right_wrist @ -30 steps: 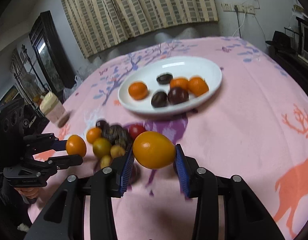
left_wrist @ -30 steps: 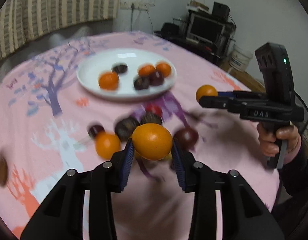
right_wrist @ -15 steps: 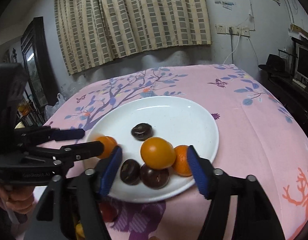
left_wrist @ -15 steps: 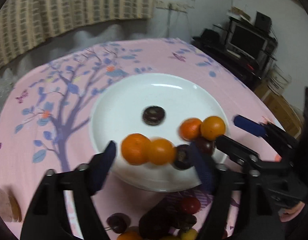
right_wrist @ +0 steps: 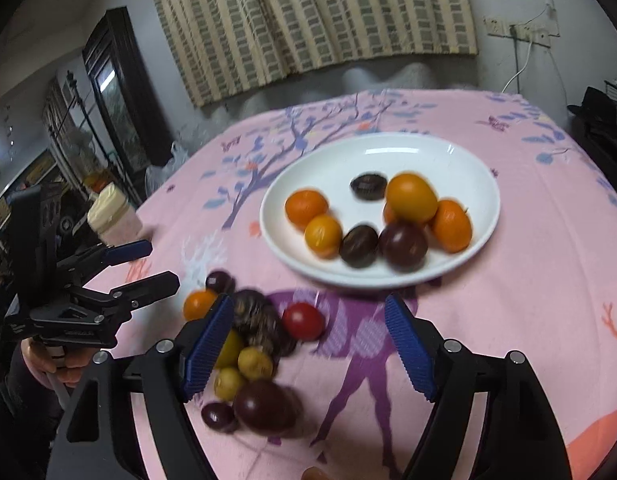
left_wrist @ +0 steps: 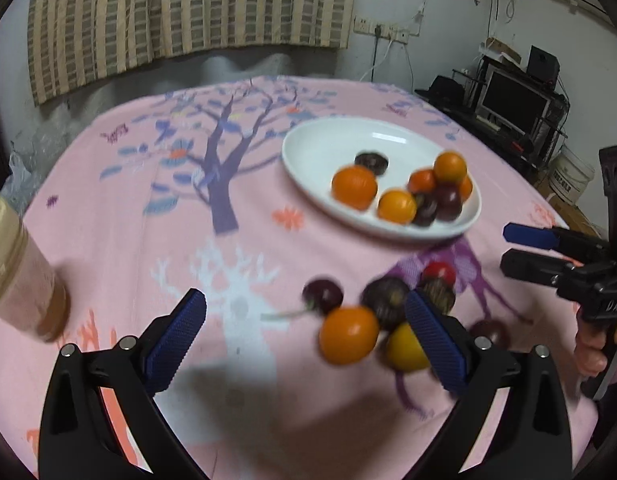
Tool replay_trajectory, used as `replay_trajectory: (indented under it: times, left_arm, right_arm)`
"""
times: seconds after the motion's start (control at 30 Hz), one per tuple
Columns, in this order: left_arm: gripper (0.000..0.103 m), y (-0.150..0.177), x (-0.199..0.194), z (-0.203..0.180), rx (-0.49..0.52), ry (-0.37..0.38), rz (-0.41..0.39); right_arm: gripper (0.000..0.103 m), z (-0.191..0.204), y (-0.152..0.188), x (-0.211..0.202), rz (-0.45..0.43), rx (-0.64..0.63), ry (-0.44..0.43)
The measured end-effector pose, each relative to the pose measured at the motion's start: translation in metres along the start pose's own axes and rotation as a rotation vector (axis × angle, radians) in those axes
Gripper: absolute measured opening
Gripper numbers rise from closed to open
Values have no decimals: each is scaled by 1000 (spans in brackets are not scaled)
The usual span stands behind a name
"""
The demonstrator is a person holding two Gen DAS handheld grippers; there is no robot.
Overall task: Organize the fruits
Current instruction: 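Carry both fruits over the white plate and release them, then grasp a dark red plum with the right tool while the left tool grasps an orange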
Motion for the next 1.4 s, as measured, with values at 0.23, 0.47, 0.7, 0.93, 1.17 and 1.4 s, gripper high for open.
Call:
replay_trajectory:
  times: [0.23,0.47,0.7,0.93,1.17,1.4]
  left_arm:
    - [98,14,-2,20,-27,-19,19]
    - [98,11,0,26,-74,-14,34]
    - [98,12,-2,25,-66,-9,26]
    - [98,16,-2,18,-43,11,39]
    - [76,29,4,-6,66,64,59]
    - [53,32,16,-9,67,92,95]
  right_arm:
    - [77,17,20,3,77,-29,-74]
    - [54,26,32,11,148,-44,-132]
    - [53,26,39,13,173,-36,-144]
    - [39,31,40,17,190,-50,-163]
    - [39,16,34,5,132,17,-153]
    - [39,16,32,2,121,12,-149]
Point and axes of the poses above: each gripper's, at about its wrist camera, not at the fingertips, and x roughly the way its jaws point, z to its left, y to its underside, the point moved 4 cm from there along x, roughly the way its jaws point, and after that the axes turned 14 degrees about -x, right-handed, at the moved point
